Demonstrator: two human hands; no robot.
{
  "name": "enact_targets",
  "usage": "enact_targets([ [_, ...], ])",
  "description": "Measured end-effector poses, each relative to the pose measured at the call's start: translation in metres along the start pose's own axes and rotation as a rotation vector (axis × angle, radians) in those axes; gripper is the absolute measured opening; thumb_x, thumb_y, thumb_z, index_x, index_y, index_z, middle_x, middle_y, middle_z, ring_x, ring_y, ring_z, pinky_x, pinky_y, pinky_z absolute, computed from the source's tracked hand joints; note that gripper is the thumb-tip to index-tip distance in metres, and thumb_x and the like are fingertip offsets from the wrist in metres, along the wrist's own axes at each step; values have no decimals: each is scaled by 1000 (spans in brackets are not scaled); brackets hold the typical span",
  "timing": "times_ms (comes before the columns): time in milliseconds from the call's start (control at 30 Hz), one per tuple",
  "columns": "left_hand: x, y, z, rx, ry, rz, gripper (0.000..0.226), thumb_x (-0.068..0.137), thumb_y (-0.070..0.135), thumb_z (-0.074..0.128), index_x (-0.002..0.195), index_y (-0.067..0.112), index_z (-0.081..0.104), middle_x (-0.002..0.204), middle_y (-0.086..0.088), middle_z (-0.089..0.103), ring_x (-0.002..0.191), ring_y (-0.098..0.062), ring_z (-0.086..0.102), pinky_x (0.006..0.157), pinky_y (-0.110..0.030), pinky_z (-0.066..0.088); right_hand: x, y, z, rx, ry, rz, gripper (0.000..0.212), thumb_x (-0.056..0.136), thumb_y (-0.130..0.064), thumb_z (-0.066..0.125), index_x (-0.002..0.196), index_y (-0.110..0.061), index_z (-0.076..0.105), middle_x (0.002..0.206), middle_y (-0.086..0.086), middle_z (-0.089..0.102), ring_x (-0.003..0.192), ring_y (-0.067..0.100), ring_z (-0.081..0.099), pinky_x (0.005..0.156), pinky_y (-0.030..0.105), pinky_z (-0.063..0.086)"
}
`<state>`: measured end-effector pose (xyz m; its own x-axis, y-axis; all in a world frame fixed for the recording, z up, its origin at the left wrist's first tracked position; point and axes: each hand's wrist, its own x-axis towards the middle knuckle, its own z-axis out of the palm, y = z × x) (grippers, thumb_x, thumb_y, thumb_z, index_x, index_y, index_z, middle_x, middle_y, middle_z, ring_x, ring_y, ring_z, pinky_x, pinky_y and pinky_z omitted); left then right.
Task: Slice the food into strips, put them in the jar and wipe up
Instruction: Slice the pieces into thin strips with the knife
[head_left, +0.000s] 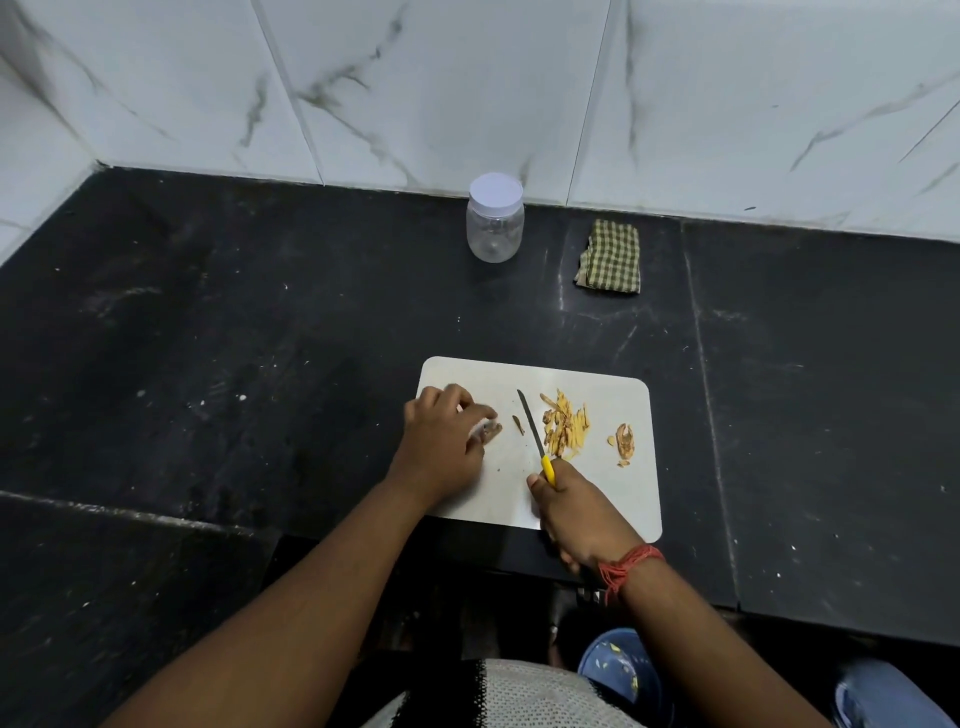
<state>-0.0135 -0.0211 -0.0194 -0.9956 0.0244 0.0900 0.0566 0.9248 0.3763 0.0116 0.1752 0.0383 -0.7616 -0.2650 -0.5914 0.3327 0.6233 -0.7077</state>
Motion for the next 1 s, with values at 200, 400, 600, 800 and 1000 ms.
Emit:
enact_targets([
  [200, -5, 8, 7, 16, 7, -2, 22, 91, 40, 61, 107, 29, 70, 109, 5, 59, 105, -23, 49, 90, -42, 34, -1, -1, 2, -2, -7, -2, 20, 103, -38, 36, 98, -20, 41, 65, 9, 48, 36, 17, 40, 37, 23, 37],
  [400, -4, 16, 10, -38, -21, -71, 25, 93, 45, 59, 111, 29, 66, 117, 8, 58, 113, -21, 46, 92, -39, 32, -3, 2, 3, -31, -3, 6, 24, 102, -40, 36, 96, -18, 41, 67, 10, 49, 36, 19, 41, 37, 23, 37],
  [600, -7, 17, 13, -107, 24, -121, 15, 91, 40, 66, 101, 29, 71, 110, 8, 59, 111, -19, 46, 93, -39, 31, -6, 3, 8, -98, -16, -5, 25, 103, -38, 36, 102, -13, 41, 67, 10, 51, 32, 17, 43, 37, 24, 38],
  [800, -6, 23, 13, -145, 17, -200, 15, 90, 41, 67, 100, 32, 71, 111, 9, 57, 112, -18, 45, 96, -37, 29, -4, 2, 14, -119, -22, 13, 27, 103, -38, 35, 102, -12, 42, 72, 9, 52, 37, 18, 44, 39, 23, 38],
  [1000, -6, 25, 14, -169, 4, -234, 14, 90, 41, 67, 101, 33, 70, 110, 11, 56, 113, -16, 43, 97, -34, 26, 1, 5, 19, -136, -11, 25, 27, 102, -38, 36, 100, -12, 42, 73, 10, 52, 38, 20, 45, 40, 25, 39],
])
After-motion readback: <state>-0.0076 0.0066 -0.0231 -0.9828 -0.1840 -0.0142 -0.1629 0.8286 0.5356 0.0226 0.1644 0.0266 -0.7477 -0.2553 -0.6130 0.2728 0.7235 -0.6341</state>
